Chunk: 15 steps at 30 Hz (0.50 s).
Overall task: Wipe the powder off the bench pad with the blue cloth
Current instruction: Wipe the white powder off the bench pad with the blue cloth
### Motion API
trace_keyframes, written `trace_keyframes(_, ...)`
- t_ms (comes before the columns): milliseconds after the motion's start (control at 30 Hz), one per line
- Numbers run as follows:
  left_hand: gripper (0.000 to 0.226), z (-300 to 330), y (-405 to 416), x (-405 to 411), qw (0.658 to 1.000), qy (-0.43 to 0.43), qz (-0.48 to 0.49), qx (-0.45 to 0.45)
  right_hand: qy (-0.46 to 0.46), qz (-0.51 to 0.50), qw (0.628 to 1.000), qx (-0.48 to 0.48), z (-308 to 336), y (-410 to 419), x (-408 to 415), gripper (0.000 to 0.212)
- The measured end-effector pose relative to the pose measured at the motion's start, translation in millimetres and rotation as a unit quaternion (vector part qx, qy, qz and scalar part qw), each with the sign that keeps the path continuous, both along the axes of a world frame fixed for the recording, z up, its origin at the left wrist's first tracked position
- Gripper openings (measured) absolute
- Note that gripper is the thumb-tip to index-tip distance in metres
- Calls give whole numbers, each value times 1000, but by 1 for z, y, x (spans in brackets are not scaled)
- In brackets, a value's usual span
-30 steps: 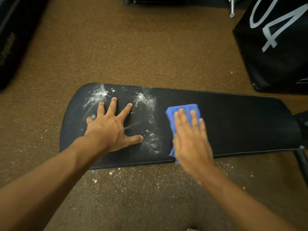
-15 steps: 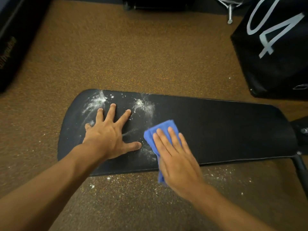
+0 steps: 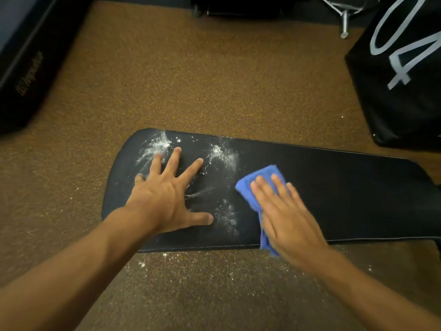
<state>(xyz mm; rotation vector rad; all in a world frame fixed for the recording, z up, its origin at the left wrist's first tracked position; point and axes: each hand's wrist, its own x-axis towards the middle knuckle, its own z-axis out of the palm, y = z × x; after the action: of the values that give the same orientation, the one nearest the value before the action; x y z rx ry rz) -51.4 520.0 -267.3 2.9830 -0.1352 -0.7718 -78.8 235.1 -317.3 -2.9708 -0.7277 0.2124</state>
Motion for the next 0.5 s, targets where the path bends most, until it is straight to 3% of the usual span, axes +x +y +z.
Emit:
trace_keyframes(100,132,-1,9,-11,1000,5,-13,23,-13,-112,994,15,0,48,27,66)
trace_keyframes(200,133,-6,12,-15,1000,14,-3,25,-7,13,1000,13,-3,77,0,66)
trace_keyframes(333,133,-6,12,-15,1000,15,-5,19,9,149,989,-1,-3,23,-28,62)
trace_keyframes(400,133,-6,13,-15,1000,14,-7,17,-12,122,992,-6,-4,15,-13,62)
trace_keyframes(500,133,-6,11,-13,1000,26,-2,18,0,-2,999,34,-1,57,2,63)
